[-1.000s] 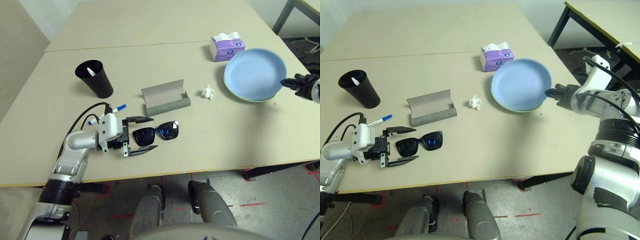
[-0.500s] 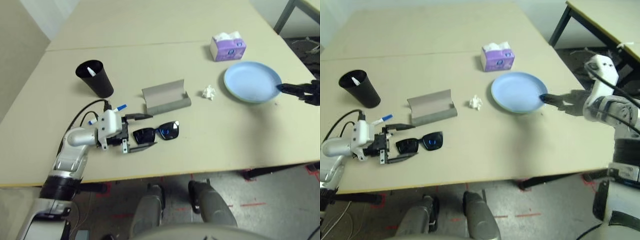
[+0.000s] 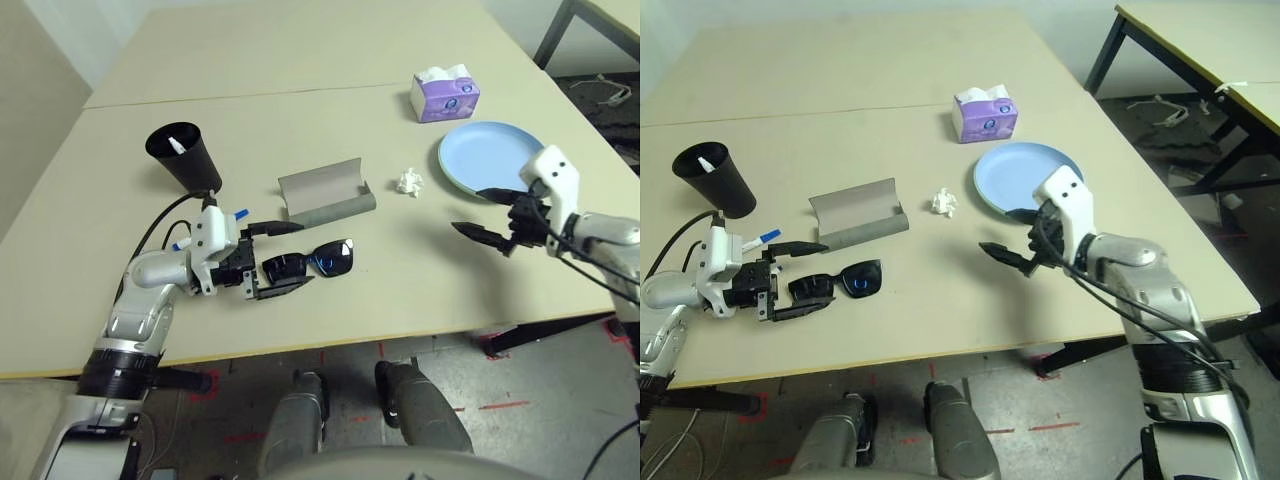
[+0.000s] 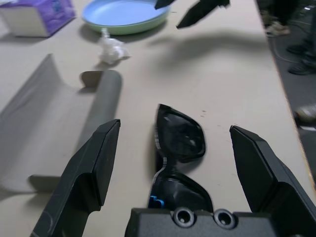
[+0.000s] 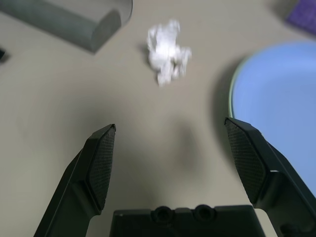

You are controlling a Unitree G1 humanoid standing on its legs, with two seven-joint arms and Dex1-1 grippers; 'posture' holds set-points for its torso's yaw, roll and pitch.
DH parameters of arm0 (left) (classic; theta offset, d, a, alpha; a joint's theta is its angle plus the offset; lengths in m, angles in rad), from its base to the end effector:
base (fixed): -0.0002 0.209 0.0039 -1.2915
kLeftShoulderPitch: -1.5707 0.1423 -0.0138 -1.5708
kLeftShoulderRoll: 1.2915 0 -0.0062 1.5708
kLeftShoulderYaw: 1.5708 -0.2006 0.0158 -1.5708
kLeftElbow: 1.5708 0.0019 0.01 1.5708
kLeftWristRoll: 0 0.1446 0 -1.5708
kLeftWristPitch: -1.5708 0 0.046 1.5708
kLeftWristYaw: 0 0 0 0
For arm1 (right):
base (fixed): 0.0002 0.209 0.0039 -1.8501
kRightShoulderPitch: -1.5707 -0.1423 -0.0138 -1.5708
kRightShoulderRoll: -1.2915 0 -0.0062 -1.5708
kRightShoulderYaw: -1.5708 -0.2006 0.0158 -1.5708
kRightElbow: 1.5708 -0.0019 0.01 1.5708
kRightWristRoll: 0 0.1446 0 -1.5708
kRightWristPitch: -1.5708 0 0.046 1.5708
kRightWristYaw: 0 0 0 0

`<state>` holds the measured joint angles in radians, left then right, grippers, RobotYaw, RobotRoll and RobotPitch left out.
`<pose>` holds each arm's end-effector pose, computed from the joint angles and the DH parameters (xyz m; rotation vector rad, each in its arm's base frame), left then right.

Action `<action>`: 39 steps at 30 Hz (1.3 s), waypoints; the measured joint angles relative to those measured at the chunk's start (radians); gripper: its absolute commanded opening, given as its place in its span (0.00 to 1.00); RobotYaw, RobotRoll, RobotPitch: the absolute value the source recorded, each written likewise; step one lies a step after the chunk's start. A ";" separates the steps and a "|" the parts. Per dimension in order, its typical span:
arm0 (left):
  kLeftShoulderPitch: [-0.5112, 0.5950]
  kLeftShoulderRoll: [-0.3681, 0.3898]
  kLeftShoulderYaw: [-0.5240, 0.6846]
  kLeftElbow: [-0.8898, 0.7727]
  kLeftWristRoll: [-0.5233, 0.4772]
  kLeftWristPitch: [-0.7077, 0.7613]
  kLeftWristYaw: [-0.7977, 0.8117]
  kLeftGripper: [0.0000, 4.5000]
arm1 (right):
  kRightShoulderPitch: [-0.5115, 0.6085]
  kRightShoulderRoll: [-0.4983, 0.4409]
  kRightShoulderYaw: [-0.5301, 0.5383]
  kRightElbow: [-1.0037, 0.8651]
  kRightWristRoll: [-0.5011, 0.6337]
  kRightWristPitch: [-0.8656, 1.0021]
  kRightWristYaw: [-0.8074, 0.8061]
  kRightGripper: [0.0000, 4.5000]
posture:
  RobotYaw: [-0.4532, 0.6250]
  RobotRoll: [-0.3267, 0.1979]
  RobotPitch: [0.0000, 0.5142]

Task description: Organize and tidy the items on the table.

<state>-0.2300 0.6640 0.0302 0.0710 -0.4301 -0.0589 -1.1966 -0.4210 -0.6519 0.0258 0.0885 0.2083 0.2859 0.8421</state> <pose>0.2523 0.2748 0.1203 0.3424 -0.0756 -1.1668 0.2849 -0.2578 0.1435 -0.4276 0.1348 0.7769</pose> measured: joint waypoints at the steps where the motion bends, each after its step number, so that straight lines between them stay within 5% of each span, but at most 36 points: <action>1: 0.001 0.001 0.002 -0.003 0.000 0.005 0.002 1.00 | -0.002 0.021 0.004 0.011 -0.010 -0.017 -0.006 1.00 | 0.25 0.62 0.34; 15: 0.072 0.034 0.000 -0.085 -0.017 0.149 -0.014 1.00 | -0.139 0.169 0.112 0.195 -0.161 -0.135 -0.090 1.00 | 0.27 0.62 0.34; 31: 0.099 0.034 -0.001 -0.098 0.001 0.121 -0.016 1.00 | -0.244 0.247 0.113 0.368 -0.256 -0.164 -0.213 1.00 | 0.29 0.62 0.33; 34: 0.105 0.034 -0.001 -0.099 0.008 0.110 -0.011 1.00 | -0.250 0.265 0.113 0.370 -0.249 -0.133 -0.201 0.87 | 0.29 0.62 0.33; 39: 0.107 0.034 -0.001 -0.108 0.009 0.103 -0.004 1.00 | -0.257 0.283 0.113 0.370 -0.244 -0.096 -0.194 0.45 | 0.29 0.62 0.33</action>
<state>-0.1231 0.6981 0.0296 -0.0372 -0.4207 0.0441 -1.2009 -0.6776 -0.3686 0.1385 0.4580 -0.0361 0.1900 0.6478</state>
